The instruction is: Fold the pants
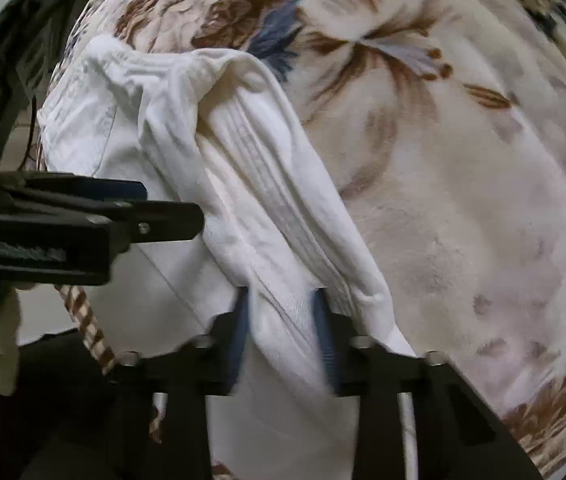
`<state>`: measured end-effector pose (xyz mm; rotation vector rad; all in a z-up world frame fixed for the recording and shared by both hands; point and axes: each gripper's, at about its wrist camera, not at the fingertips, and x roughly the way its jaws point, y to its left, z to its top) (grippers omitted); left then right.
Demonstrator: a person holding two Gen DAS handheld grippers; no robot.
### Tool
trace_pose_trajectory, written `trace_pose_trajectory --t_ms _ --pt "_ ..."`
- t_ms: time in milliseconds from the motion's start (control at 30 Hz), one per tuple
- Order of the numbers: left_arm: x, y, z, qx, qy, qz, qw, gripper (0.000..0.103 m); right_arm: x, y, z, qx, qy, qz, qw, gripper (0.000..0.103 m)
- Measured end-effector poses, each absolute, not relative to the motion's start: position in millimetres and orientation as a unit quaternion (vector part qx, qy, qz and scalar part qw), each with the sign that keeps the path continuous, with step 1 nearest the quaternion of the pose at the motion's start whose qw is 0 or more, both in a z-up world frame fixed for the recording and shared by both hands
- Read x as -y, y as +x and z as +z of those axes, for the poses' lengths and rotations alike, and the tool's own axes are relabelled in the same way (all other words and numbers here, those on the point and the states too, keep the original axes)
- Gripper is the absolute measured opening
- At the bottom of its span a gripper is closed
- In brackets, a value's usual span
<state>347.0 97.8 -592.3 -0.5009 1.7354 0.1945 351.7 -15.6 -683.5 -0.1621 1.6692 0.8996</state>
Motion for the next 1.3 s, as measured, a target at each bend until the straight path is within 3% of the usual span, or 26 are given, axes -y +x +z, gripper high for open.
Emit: trace_pose_trajectory --t_ms 33,200,333,467,500,533,567,600,667,700,733,767,800,867,933,1100,1233,1300 --pt "-101.7 343.1 -588.8 -0.750 -0.215 0.084 0.620 0.076 24.8 356.3 -680.6 -0.718 -0.035 0.378 0.584 0.013" --pt "-111.0 328.3 -581.2 -0.745 -0.211 0.092 0.626 0.076 95.8 389.1 -678.3 -0.725 0.201 0.316 0.578 0.011" --pt "-129.1 321.5 -593.0 -0.753 -0.214 0.097 0.614 0.075 127.2 406.3 -714.8 -0.757 0.255 0.213 0.562 0.011" --pt "-131.2 330.3 -595.3 -0.753 -0.207 0.094 0.618 0.075 134.2 414.6 -691.1 -0.740 0.231 0.233 0.587 0.013" --pt "-132.5 330.4 -591.1 -0.750 -0.202 0.092 0.623 0.075 126.0 411.6 -679.6 -0.738 0.193 0.249 0.597 0.026" --pt "-133.3 331.4 -586.2 -0.748 -0.201 0.090 0.626 0.075 113.9 405.1 -665.1 -0.734 0.124 0.269 0.611 0.052" --pt "-132.5 333.3 -582.9 -0.745 -0.202 0.088 0.629 0.075 107.4 398.8 -657.6 -0.731 0.079 0.279 0.618 0.064" --pt "-132.6 336.0 -576.3 -0.738 -0.207 0.082 0.636 0.075 101.4 392.8 -653.4 -0.728 0.046 0.286 0.621 0.069" --pt "-127.4 340.2 -566.6 -0.732 -0.209 0.072 0.645 0.075 93.0 380.6 -654.3 -0.731 0.005 0.301 0.612 0.069" --pt "-124.8 347.4 -566.1 -0.730 -0.204 0.067 0.649 0.075 89.1 375.4 -660.8 -0.737 -0.004 0.307 0.602 0.068" --pt "-122.2 350.4 -565.2 -0.730 -0.198 0.066 0.651 0.075 84.3 370.4 -666.1 -0.737 -0.012 0.307 0.602 0.059" --pt "-119.9 356.5 -568.1 -0.730 -0.189 0.064 0.653 0.075 81.3 366.7 -672.3 -0.737 -0.026 0.300 0.605 0.048" --pt "-114.8 364.8 -567.9 -0.731 -0.184 0.065 0.654 0.075 76.5 363.7 -678.4 -0.738 -0.023 0.289 0.609 0.027" --pt "-108.6 383.0 -571.2 -0.730 -0.173 0.069 0.657 0.075 96.3 371.5 -691.1 -0.744 0.046 0.249 0.618 0.024" --pt "-105.2 399.7 -571.5 -0.726 -0.167 0.075 0.663 0.075 114.0 377.3 -699.0 -0.745 0.089 0.206 0.628 0.008" --pt "-111.3 422.9 -584.6 -0.732 -0.195 0.092 0.646 0.076 144.0 372.1 -697.3 -0.737 0.184 0.165 0.629 0.008" --pt "-123.0 420.4 -574.0 -0.725 -0.198 0.089 0.654 0.077 132.5 349.2 -655.9 -0.696 0.247 0.240 0.629 0.008" --pt "-109.8 423.2 -575.8 -0.726 -0.184 0.086 0.657 0.077 111.5 336.5 -661.3 -0.710 0.258 0.275 0.594 0.008"
